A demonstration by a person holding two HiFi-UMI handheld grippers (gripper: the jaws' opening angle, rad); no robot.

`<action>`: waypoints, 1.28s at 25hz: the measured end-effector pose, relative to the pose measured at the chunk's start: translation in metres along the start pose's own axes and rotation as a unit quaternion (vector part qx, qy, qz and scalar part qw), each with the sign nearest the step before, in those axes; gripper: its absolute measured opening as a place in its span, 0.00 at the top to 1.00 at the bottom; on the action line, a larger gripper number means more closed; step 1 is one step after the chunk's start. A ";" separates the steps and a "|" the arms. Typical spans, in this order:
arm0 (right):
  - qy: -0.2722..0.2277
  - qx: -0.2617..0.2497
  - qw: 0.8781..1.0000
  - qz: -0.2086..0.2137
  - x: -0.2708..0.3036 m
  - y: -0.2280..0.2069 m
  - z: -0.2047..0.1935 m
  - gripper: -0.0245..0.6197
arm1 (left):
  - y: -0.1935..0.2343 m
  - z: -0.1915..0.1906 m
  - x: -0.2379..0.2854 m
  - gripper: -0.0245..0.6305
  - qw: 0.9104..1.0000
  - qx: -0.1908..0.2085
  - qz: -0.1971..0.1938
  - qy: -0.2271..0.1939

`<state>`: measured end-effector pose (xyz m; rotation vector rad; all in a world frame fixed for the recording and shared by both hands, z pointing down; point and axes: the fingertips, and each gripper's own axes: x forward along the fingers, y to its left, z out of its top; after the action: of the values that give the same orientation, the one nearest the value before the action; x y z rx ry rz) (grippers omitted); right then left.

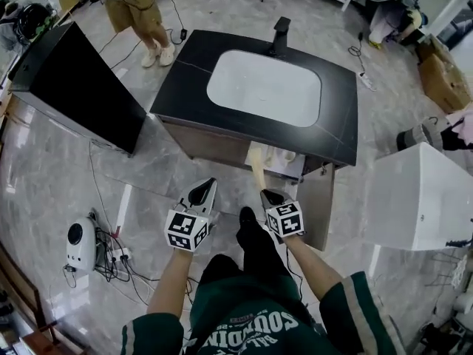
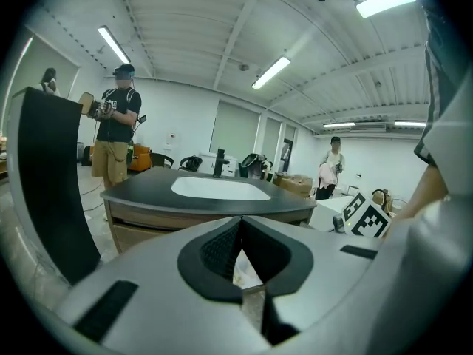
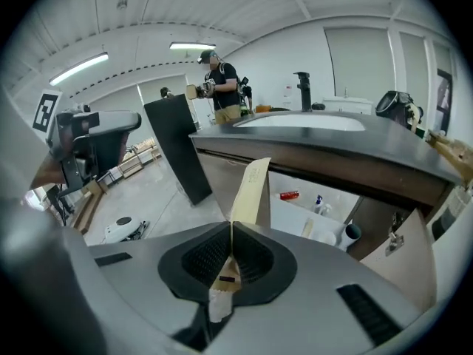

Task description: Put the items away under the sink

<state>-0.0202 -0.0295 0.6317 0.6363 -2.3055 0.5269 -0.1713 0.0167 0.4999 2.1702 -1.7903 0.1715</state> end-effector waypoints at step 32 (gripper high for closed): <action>-0.077 0.121 0.987 -0.079 0.371 -0.246 -0.144 0.89 | 0.114 -0.346 0.214 0.94 0.999 0.026 0.008 -0.043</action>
<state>-0.0485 -0.2600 1.0383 0.9989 -2.3264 0.7113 -0.1996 -0.0904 0.9074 2.2301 -1.8704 0.1323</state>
